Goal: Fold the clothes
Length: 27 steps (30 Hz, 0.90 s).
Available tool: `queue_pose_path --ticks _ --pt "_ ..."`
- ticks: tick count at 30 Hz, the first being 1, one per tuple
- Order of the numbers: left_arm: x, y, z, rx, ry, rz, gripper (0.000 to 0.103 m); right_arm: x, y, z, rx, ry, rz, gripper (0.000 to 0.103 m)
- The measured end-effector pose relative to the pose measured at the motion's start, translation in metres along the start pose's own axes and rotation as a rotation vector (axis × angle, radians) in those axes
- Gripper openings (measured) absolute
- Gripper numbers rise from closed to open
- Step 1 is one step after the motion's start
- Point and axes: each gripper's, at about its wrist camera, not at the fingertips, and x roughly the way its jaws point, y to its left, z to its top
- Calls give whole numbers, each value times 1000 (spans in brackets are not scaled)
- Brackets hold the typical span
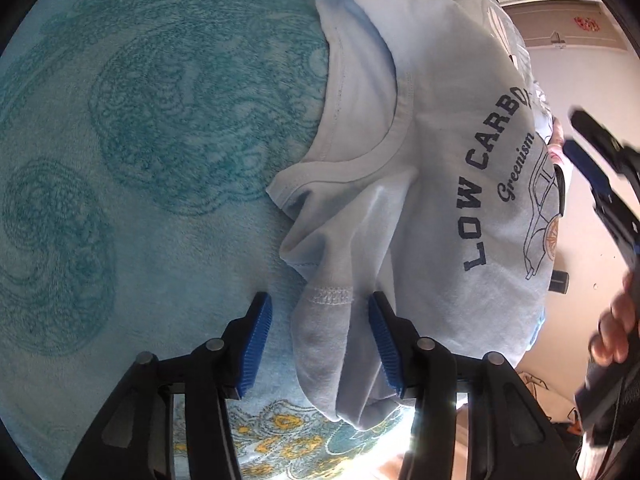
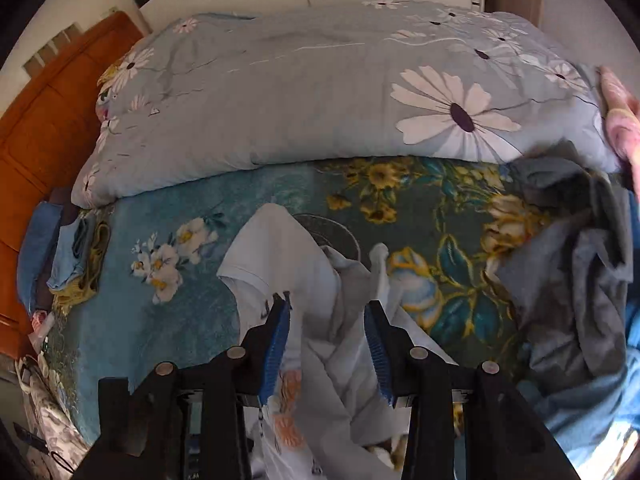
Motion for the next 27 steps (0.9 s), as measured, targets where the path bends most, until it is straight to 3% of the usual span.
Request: queue_pose_path --ticks 2,4,6,9,13,14,17,18,22,27 --pt "0 -2 -1 -13 -5 -4 45 33 12 25 -68 31 11 42" --pt "1 -2 -2 -31 -3 -6 33 60 22 44 -110 58 25 42" --pt "0 -3 -2 -49 -12 -4 31 83 29 55 -144 89 40 42" --pt "-5 -1 -2 -77 -29 -6 11 108 35 66 -170 129 57 42" --pt "-18 2 0 -88 -69 6 6 119 40 69 -182 158 71 42" --pt "-22 3 1 -88 -78 6 6 119 42 69 -190 159 70 37" --pt "-37 6 6 -63 -100 16 5 113 42 69 -180 156 59 11" --pt "-44 7 8 -51 -111 21 5 108 41 69 -168 151 59 9" --pt "-84 11 19 18 -175 57 5 73 38 65 -109 86 28 5" --pt "-154 11 38 120 -282 108 5 0 31 60 7 -51 -11 5"
